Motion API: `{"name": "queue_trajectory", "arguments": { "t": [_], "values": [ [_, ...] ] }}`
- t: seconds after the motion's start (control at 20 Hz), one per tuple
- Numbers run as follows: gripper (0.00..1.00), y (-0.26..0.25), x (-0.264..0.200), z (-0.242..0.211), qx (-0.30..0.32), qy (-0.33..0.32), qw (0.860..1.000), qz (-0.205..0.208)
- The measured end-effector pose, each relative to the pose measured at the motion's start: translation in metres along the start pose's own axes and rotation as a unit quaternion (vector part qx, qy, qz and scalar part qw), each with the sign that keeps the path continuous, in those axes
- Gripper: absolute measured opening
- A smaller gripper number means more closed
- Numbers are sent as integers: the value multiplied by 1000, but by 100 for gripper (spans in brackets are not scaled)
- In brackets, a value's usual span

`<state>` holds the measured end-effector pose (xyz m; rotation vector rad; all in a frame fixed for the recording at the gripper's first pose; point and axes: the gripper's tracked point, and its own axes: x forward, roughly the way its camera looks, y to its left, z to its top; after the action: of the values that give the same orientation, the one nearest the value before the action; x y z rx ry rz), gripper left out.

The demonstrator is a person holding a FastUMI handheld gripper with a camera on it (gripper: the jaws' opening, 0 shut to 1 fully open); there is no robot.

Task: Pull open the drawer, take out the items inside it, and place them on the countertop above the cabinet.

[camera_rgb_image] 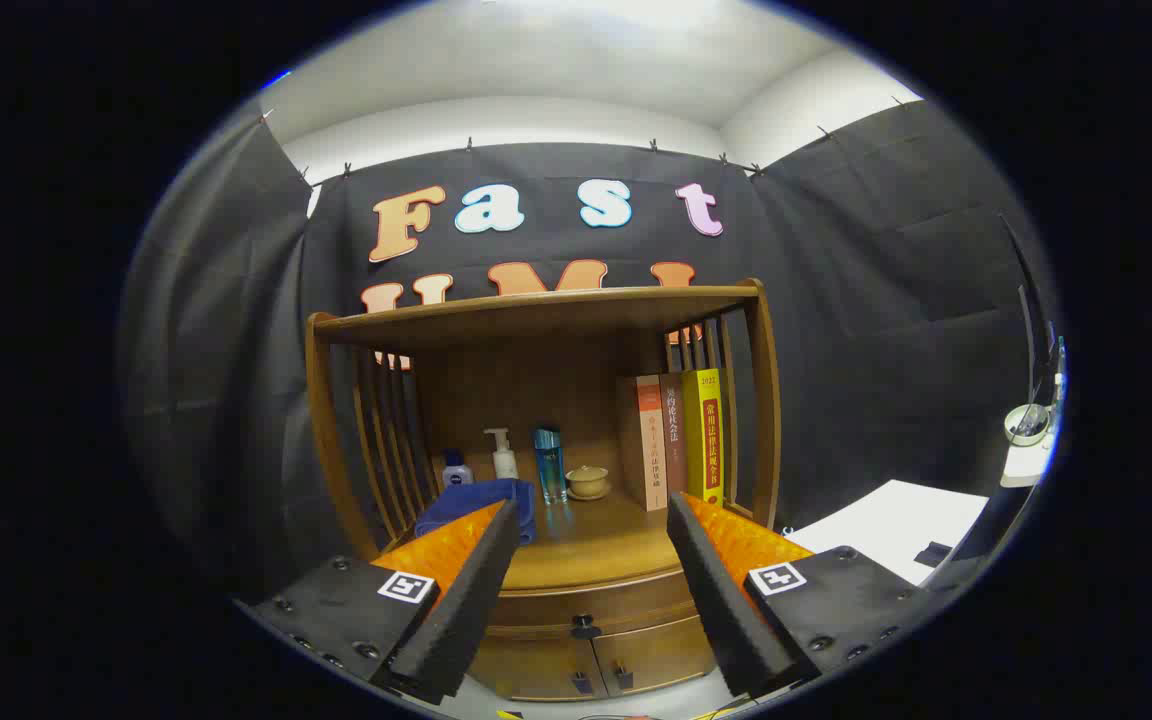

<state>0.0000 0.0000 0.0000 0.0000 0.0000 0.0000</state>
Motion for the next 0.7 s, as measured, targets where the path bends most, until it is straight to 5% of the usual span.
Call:
{"name": "queue_trajectory", "arguments": {
  "t": [0.7],
  "values": [
    [98,23,-4,-6,4,25,999,38]
  ]
}}
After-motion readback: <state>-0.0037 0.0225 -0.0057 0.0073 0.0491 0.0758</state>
